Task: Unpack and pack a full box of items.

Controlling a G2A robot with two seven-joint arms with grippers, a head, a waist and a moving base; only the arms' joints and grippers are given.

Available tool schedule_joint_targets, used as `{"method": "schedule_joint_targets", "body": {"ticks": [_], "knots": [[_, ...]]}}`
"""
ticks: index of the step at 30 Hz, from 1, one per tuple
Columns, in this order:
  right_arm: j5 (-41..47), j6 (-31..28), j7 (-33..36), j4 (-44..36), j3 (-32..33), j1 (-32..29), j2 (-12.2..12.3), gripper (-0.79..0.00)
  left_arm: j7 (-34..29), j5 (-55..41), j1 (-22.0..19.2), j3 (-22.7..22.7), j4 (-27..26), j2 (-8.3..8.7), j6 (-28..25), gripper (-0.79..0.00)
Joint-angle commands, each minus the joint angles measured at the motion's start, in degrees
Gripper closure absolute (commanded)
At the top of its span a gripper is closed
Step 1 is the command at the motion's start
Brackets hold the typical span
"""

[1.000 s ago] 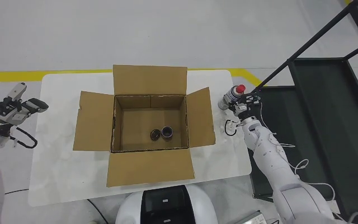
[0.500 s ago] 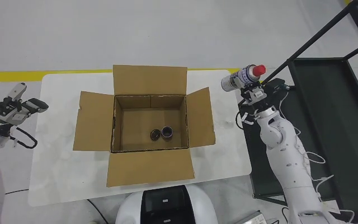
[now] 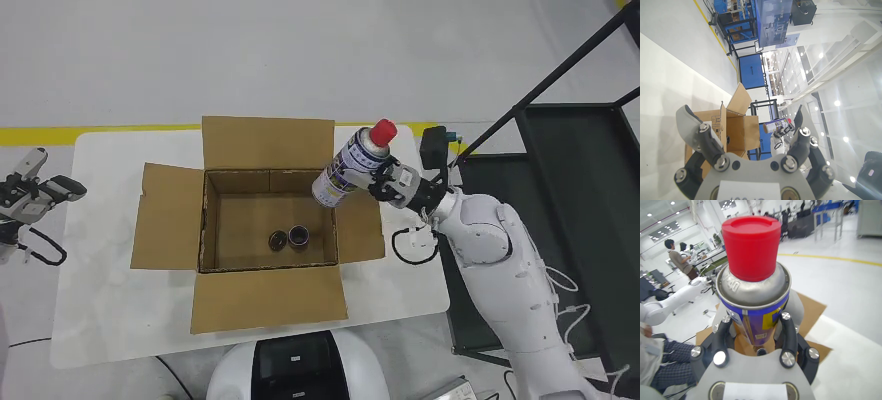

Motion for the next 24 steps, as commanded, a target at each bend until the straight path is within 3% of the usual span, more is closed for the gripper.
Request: {"method": "schedule_joint_targets", "body": {"ticks": [1,7,11,24], "knots": [[3.2,3.1,6.1,0.7,-2.8,1.7,-0.1,0.0,0.0,0.0,0.0,0.0,0.0,0.0,0.0,-0.785],[5.4,12.5,13.2,4.3,-11.3,5.5,-0.9,0.0,0.0,0.0,0.0,0.0,0.0,0.0,0.0,-0.785],[11.9,18.3,16.0,10.6,-15.8,9.1,-1.9,0.0,0.0,0.0,0.0,0.0,0.0,0.0,0.0,-0.785],[11.9,18.3,16.0,10.6,-15.8,9.1,-1.9,0.0,0.0,0.0,0.0,0.0,0.0,0.0,0.0,-0.785]]}}
